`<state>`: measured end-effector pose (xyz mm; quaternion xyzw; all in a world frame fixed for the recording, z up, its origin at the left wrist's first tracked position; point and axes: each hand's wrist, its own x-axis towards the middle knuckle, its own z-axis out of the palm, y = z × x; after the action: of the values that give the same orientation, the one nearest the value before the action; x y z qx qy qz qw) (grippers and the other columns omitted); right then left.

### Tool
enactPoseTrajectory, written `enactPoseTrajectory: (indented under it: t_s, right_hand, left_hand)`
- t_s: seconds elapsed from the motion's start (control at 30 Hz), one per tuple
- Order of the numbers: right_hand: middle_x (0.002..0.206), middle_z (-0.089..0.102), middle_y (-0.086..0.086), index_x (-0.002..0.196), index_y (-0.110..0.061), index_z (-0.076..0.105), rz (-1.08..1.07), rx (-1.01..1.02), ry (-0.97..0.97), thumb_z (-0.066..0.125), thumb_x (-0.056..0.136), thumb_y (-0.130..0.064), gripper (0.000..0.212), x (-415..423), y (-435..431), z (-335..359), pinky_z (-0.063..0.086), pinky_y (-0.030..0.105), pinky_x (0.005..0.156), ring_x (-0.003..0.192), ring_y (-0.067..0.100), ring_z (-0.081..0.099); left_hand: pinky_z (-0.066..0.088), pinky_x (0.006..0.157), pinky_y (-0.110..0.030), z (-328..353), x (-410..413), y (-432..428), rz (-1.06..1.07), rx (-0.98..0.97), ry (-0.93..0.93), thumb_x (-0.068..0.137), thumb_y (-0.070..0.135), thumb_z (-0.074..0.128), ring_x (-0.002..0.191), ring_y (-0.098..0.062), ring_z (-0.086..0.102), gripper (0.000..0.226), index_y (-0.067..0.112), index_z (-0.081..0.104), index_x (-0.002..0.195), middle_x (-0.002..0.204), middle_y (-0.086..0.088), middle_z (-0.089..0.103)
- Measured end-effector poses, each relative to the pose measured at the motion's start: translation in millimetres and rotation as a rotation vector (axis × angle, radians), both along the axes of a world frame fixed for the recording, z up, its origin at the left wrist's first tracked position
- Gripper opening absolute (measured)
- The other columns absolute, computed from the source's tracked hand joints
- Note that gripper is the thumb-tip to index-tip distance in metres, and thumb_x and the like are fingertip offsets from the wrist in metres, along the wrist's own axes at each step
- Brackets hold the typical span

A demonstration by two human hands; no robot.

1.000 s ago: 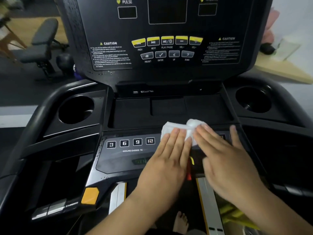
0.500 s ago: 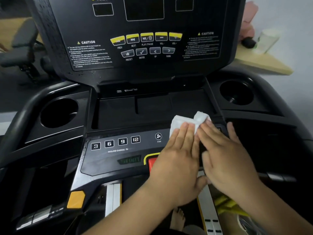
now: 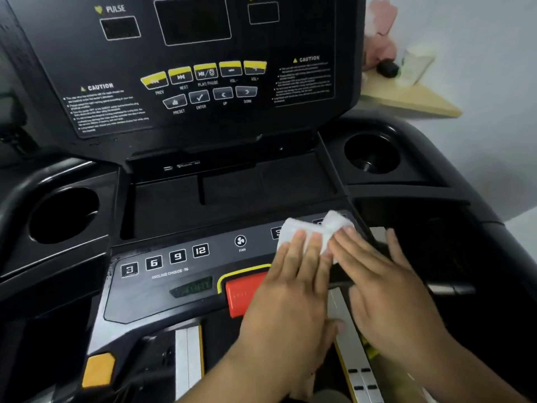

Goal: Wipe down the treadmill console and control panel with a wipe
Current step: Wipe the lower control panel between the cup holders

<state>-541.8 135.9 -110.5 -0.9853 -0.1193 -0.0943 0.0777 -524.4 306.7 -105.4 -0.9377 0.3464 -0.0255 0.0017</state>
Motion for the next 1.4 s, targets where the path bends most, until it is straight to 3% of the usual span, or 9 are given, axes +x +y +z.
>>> enactPoseTrajectory:
  t_s: [0.2,0.4,0.5,0.7,0.87,0.97,1.1,1.23,1.4]
  right_hand:
    - [0.140,0.056,0.003,0.131,-0.010,0.060,-0.042,0.004,0.003,0.032,0.081,-0.019,0.058,15.5,-14.1,10.6,0.027,0.065,0.110,0.134,0.009,0.043]
    - [0.149,0.045,0.004,0.140,-0.009,0.050,-0.005,0.019,0.019,0.033,0.080,-0.018,0.063,-0.2,5.3,-1.1,0.022,0.052,0.115,0.142,0.016,0.034]
    - [0.147,0.048,0.001,0.137,-0.011,0.055,0.044,0.037,0.016,0.035,0.078,-0.016,0.063,-16.1,-10.8,1.4,0.022,0.055,0.113,0.140,0.011,0.035]
    - [0.143,0.052,0.009,0.135,-0.005,0.054,-0.080,-0.031,0.008,0.030,0.081,-0.021,0.061,30.3,1.8,7.6,0.030,0.058,0.108,0.135,0.018,0.042]
    - [0.129,0.065,0.003,0.122,-0.012,0.067,-0.059,0.027,-0.021,0.034,0.084,-0.022,0.051,10.2,-10.2,22.3,0.033,0.054,0.107,0.123,0.013,0.056]
    - [0.145,0.050,0.001,0.138,-0.014,0.052,-0.022,0.066,0.037,0.029,0.096,-0.028,0.051,20.7,3.0,21.1,0.027,0.048,0.114,0.138,0.009,0.039]
    - [0.152,0.040,0.001,0.145,-0.014,0.045,-0.040,0.022,0.094,0.005,0.102,-0.052,0.069,27.1,23.7,12.8,0.014,0.053,0.119,0.144,0.011,0.028]
    - [0.151,0.042,0.009,0.141,-0.008,0.049,0.060,0.050,0.073,0.004,0.102,-0.052,0.074,31.0,71.2,12.8,0.013,0.053,0.115,0.144,0.020,0.032]
    - [0.155,0.037,-0.001,0.145,-0.018,0.045,0.111,0.074,0.073,0.011,0.102,-0.056,0.067,28.5,77.4,9.1,0.009,0.057,0.115,0.146,0.011,0.025]
  left_hand:
    - [0.031,0.116,-0.049,2.7,11.4,4.8,-0.014,0.024,-0.061,0.083,0.065,0.050,0.145,-0.038,0.027,0.088,0.006,0.040,0.148,0.154,-0.016,0.037]
    - [0.040,0.109,-0.052,8.2,6.9,7.9,0.019,-0.023,0.010,0.079,0.067,0.059,0.141,-0.043,0.034,0.089,0.006,0.048,0.143,0.149,-0.014,0.046]
    - [0.041,0.108,-0.050,4.6,0.3,19.9,-0.001,0.026,-0.001,0.077,0.068,0.054,0.141,-0.041,0.034,0.088,0.010,0.050,0.142,0.150,-0.011,0.046]
    - [0.007,0.122,-0.049,12.9,32.8,-5.9,-0.017,0.107,-0.011,0.092,0.067,0.040,0.149,-0.041,-0.004,0.091,0.010,0.009,0.156,0.164,-0.013,0.007]
    - [0.035,0.113,-0.050,6.7,11.5,10.8,-0.018,0.065,0.036,0.080,0.071,0.051,0.146,-0.039,0.026,0.092,0.010,0.041,0.148,0.155,-0.014,0.037]
    - [0.039,0.110,-0.047,7.4,13.5,6.7,-0.023,-0.002,-0.015,0.081,0.070,0.049,0.140,-0.038,0.038,0.084,0.011,0.052,0.141,0.148,-0.013,0.048]
    - [0.041,0.110,-0.041,12.0,14.0,20.2,0.026,-0.078,0.023,0.087,0.064,0.042,0.139,-0.031,0.041,0.076,0.011,0.052,0.141,0.148,-0.011,0.048]
    - [0.045,0.106,-0.041,9.9,6.3,60.4,0.097,-0.136,0.024,0.089,0.052,0.043,0.136,-0.029,0.046,0.068,0.009,0.054,0.140,0.147,-0.012,0.049]
    - [0.044,0.098,-0.044,8.6,2.4,80.4,0.115,-0.068,-0.024,0.084,0.066,0.043,0.132,-0.035,0.049,0.080,0.007,0.056,0.137,0.144,-0.015,0.051]
